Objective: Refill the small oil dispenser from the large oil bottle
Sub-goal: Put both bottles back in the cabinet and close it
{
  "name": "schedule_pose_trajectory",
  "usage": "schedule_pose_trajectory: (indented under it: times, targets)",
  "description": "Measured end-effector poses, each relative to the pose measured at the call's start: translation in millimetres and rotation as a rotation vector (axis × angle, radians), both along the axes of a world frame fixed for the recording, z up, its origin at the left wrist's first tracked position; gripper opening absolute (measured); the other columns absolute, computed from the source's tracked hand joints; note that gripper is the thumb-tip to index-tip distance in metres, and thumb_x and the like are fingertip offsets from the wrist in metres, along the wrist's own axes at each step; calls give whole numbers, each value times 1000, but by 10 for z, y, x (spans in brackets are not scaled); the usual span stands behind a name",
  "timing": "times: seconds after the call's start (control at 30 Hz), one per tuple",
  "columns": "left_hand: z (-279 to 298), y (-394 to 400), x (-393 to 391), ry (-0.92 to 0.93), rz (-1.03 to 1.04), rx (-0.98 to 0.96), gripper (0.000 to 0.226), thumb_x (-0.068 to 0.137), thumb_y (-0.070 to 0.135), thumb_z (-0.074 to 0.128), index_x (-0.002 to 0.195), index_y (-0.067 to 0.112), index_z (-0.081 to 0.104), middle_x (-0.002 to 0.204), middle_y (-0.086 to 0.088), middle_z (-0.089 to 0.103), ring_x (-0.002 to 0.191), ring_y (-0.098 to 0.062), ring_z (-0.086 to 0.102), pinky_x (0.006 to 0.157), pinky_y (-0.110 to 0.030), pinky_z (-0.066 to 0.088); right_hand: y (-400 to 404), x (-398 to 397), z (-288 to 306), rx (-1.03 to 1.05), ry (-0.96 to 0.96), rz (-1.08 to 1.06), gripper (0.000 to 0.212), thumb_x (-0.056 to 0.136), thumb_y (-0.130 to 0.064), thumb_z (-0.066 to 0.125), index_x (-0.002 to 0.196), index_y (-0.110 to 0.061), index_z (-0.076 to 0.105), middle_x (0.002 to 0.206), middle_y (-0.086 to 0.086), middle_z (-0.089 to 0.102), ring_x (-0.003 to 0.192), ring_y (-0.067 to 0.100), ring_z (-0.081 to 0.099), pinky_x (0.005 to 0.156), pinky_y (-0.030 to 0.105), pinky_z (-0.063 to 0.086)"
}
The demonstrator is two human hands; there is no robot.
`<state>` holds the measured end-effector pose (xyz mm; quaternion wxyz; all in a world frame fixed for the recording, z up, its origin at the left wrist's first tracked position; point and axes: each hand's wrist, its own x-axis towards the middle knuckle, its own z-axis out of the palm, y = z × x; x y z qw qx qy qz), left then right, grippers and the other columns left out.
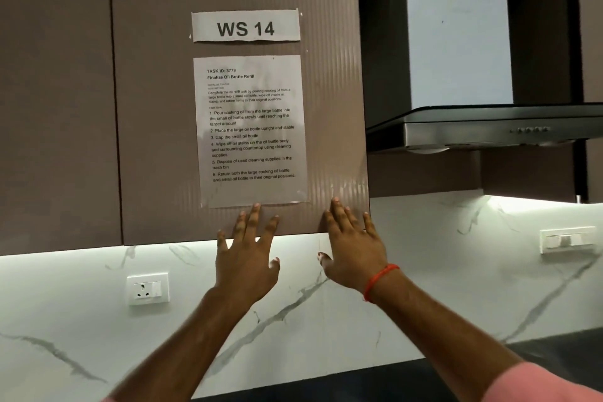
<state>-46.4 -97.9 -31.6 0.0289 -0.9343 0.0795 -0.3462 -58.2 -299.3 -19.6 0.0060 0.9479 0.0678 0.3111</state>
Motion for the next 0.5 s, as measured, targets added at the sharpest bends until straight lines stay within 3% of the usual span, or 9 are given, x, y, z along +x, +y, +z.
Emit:
schedule_pose_trajectory:
  times: [0.27, 0.5]
  targets:
    - [-6, 4, 138, 48, 50, 31, 84, 98, 49, 47, 161, 32, -5, 168, -4, -22, 157, -24, -11, 122, -58, 9, -104, 202, -88, 18, 39, 10, 87, 99, -50, 48, 162, -17, -3, 169, 4, -13, 157, 25, -4, 123, 48, -6]
    - [49, 26, 182, 102, 88, 58, 89, 97, 47, 50, 161, 31, -10, 167, -4, -26, 157, -24, -12, 123, -58, 2, -184, 269, -45, -84, 37, -13, 86, 99, -48, 48, 162, -16, -1, 169, 7, -12, 157, 29, -4, 122, 54, -8]
